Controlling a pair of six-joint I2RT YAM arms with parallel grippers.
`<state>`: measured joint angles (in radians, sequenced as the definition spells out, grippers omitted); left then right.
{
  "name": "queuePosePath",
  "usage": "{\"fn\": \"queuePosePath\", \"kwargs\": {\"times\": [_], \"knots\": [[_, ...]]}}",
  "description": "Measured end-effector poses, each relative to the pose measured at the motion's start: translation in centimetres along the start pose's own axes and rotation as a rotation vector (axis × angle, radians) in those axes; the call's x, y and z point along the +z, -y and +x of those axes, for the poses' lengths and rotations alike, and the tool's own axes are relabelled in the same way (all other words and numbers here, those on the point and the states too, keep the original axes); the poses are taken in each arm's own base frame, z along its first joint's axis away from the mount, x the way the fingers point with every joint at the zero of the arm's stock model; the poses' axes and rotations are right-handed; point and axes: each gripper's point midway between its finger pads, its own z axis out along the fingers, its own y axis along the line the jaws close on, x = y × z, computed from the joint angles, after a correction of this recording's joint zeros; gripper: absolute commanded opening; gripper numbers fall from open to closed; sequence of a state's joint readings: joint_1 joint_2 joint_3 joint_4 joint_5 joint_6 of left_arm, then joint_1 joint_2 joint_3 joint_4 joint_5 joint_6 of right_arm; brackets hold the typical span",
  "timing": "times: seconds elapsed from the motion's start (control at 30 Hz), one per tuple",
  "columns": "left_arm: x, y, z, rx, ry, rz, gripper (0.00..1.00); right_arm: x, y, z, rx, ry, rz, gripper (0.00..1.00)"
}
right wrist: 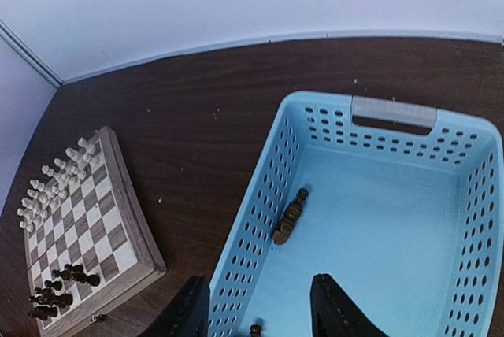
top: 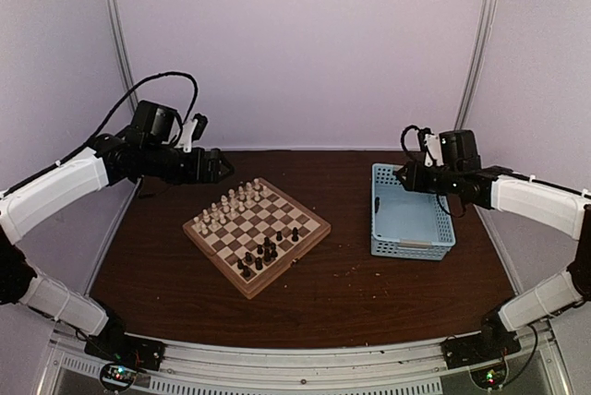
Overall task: Set up the chess pieces on the board
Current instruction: Pick up the chess piece from the storage box.
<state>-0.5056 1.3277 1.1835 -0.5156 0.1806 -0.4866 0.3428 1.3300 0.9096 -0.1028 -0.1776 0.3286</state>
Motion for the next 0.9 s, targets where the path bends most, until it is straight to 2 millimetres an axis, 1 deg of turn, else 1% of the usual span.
{"fn": "queuePosePath", "kwargs": {"times": [0.07, 0.13, 0.27, 0.3, 0.4, 0.47, 0.53, 0.63, 0.77, 0.9], "knots": [[-0.1, 0.4, -0.5, 0.013, -0.004, 0.009, 0.98, 0.3, 0.5, 1.5, 0.037, -0.053, 0.026, 0.41], [-0.6, 0.9, -1.2, 0.027, 0.000, 0.022, 0.98, 1.2, 1.0, 2.7, 0.069, -0.094, 0.053, 0.39], [-1.8, 2.0, -2.4, 0.056, 0.007, 0.049, 0.98, 4.5, 2.6, 5.9, 0.139, -0.198, 0.116, 0.36], [-2.1, 2.2, -2.7, 0.064, 0.009, 0.053, 0.98, 5.5, 3.1, 6.9, 0.157, -0.229, 0.135, 0.36], [-2.4, 2.4, -2.7, 0.083, 0.002, 0.053, 0.98, 7.7, 4.2, 9.4, 0.194, -0.299, 0.180, 0.36], [-2.7, 2.2, -2.2, 0.094, -0.015, 0.044, 0.98, 8.9, 4.6, 10.2, 0.210, -0.325, 0.196, 0.36], [-3.1, 2.0, -1.8, 0.108, -0.018, 0.038, 0.98, 10.1, 4.7, 10.4, 0.221, -0.338, 0.202, 0.36], [-4.2, 1.8, -1.2, 0.129, -0.010, 0.027, 0.98, 11.9, 4.5, 9.7, 0.233, -0.332, 0.198, 0.36], [-5.4, 1.4, -0.5, 0.149, 0.003, 0.008, 0.98, 13.0, 4.2, 8.6, 0.245, -0.316, 0.186, 0.35], [-5.8, 0.9, 0.2, 0.163, 0.003, -0.007, 0.98, 13.7, 4.3, 7.7, 0.266, -0.298, 0.182, 0.32]]}}
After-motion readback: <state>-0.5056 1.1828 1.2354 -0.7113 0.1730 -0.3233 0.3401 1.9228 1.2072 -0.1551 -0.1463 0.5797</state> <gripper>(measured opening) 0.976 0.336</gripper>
